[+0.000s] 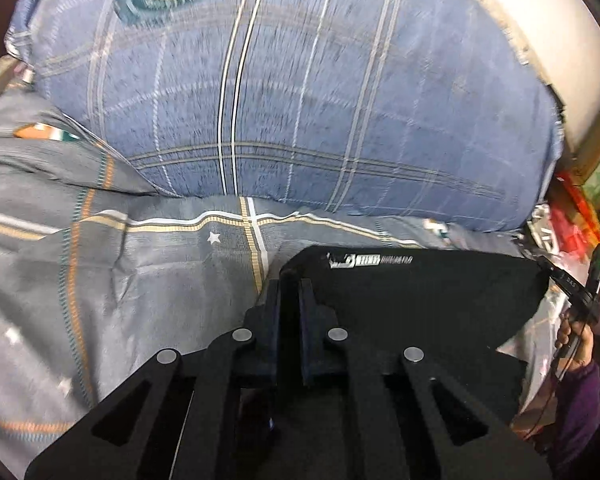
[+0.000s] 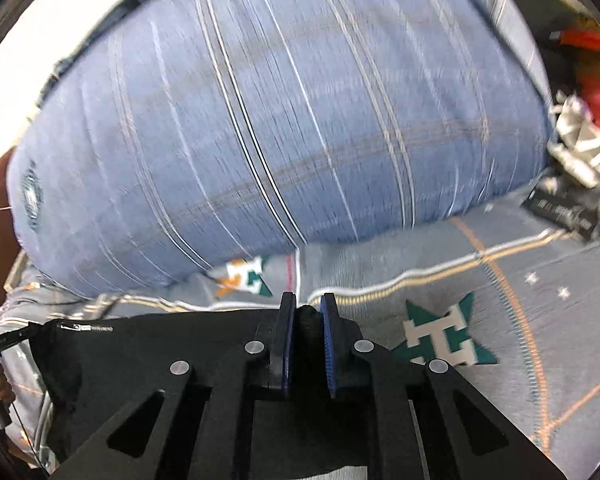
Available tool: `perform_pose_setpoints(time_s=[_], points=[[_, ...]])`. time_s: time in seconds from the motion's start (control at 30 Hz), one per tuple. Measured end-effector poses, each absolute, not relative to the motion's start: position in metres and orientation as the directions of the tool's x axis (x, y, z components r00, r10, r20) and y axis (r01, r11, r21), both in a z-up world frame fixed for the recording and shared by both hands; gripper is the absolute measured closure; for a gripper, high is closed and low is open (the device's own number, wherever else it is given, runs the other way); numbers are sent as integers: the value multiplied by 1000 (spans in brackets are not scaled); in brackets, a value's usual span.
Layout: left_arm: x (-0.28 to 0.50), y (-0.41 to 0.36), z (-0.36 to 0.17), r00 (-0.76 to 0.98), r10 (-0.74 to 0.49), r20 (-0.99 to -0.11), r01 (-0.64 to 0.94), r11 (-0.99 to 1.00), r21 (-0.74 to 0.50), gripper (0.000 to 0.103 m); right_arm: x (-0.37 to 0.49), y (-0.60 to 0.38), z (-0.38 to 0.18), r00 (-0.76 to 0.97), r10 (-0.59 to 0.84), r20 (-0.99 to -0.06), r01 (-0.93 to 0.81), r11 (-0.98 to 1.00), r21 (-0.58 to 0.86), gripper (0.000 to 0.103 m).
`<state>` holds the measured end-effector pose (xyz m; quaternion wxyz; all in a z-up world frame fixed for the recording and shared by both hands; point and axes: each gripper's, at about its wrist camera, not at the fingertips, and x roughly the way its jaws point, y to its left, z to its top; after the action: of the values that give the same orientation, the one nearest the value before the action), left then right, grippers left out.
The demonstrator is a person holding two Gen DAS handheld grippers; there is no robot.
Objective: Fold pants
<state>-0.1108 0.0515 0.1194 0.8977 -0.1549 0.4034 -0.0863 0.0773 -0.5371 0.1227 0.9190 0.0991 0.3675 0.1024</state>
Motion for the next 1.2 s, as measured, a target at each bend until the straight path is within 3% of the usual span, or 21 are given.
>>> perform_pose_setpoints(time_s=[0.1,0.17,0.37,0.43,0.5,0.63,0.8,0.9,0.97,1.07,1.17,1.2], points=[[-160,-1,127,710,-226,-668,9,950,-311,98,50,-548,142,746,279,-604,-131,952,277,92],[-151,-41,119,689,-173,-704,-42,960,-278,98,25,-557,147,759,291,-582,-143,947,287,92],[-231,-73,94,634,-148,-759,-74,966,-249,97,-80,-588,133,733,347,-585,-221,935,278,91],[-249,-70,71,574,-116,-810,-90,975,-204,96,-108,-594,115,668,373,-644,-257,928,270,84],[-259,-68,58,523,-80,-848,-123,978,-169,96,-135,-607,89,583,323,-745,-243,945,219,63],[-273,-59,70,538,-26,-843,-178,973,-145,96,-164,-644,67,545,225,-808,-121,974,189,61],[-266,-63,99,616,-58,-785,-155,969,-193,96,-165,-647,79,587,262,-766,-101,963,251,58],[-235,-77,92,607,-97,-789,-132,966,-220,85,-147,-616,79,571,292,-767,-152,956,251,51],[-219,-80,74,581,-85,-809,-152,966,-210,68,-132,-589,71,532,276,-801,-180,961,211,50],[-210,-83,49,550,-41,-834,-215,958,-189,68,-117,-561,49,481,142,-865,-163,984,70,50],[-203,-84,36,555,23,-831,-221,968,-122,68,-112,-560,31,473,140,-870,-141,987,82,52],[-198,-88,35,565,32,-824,-212,971,-108,68,-112,-556,29,477,146,-866,-143,986,87,59]])
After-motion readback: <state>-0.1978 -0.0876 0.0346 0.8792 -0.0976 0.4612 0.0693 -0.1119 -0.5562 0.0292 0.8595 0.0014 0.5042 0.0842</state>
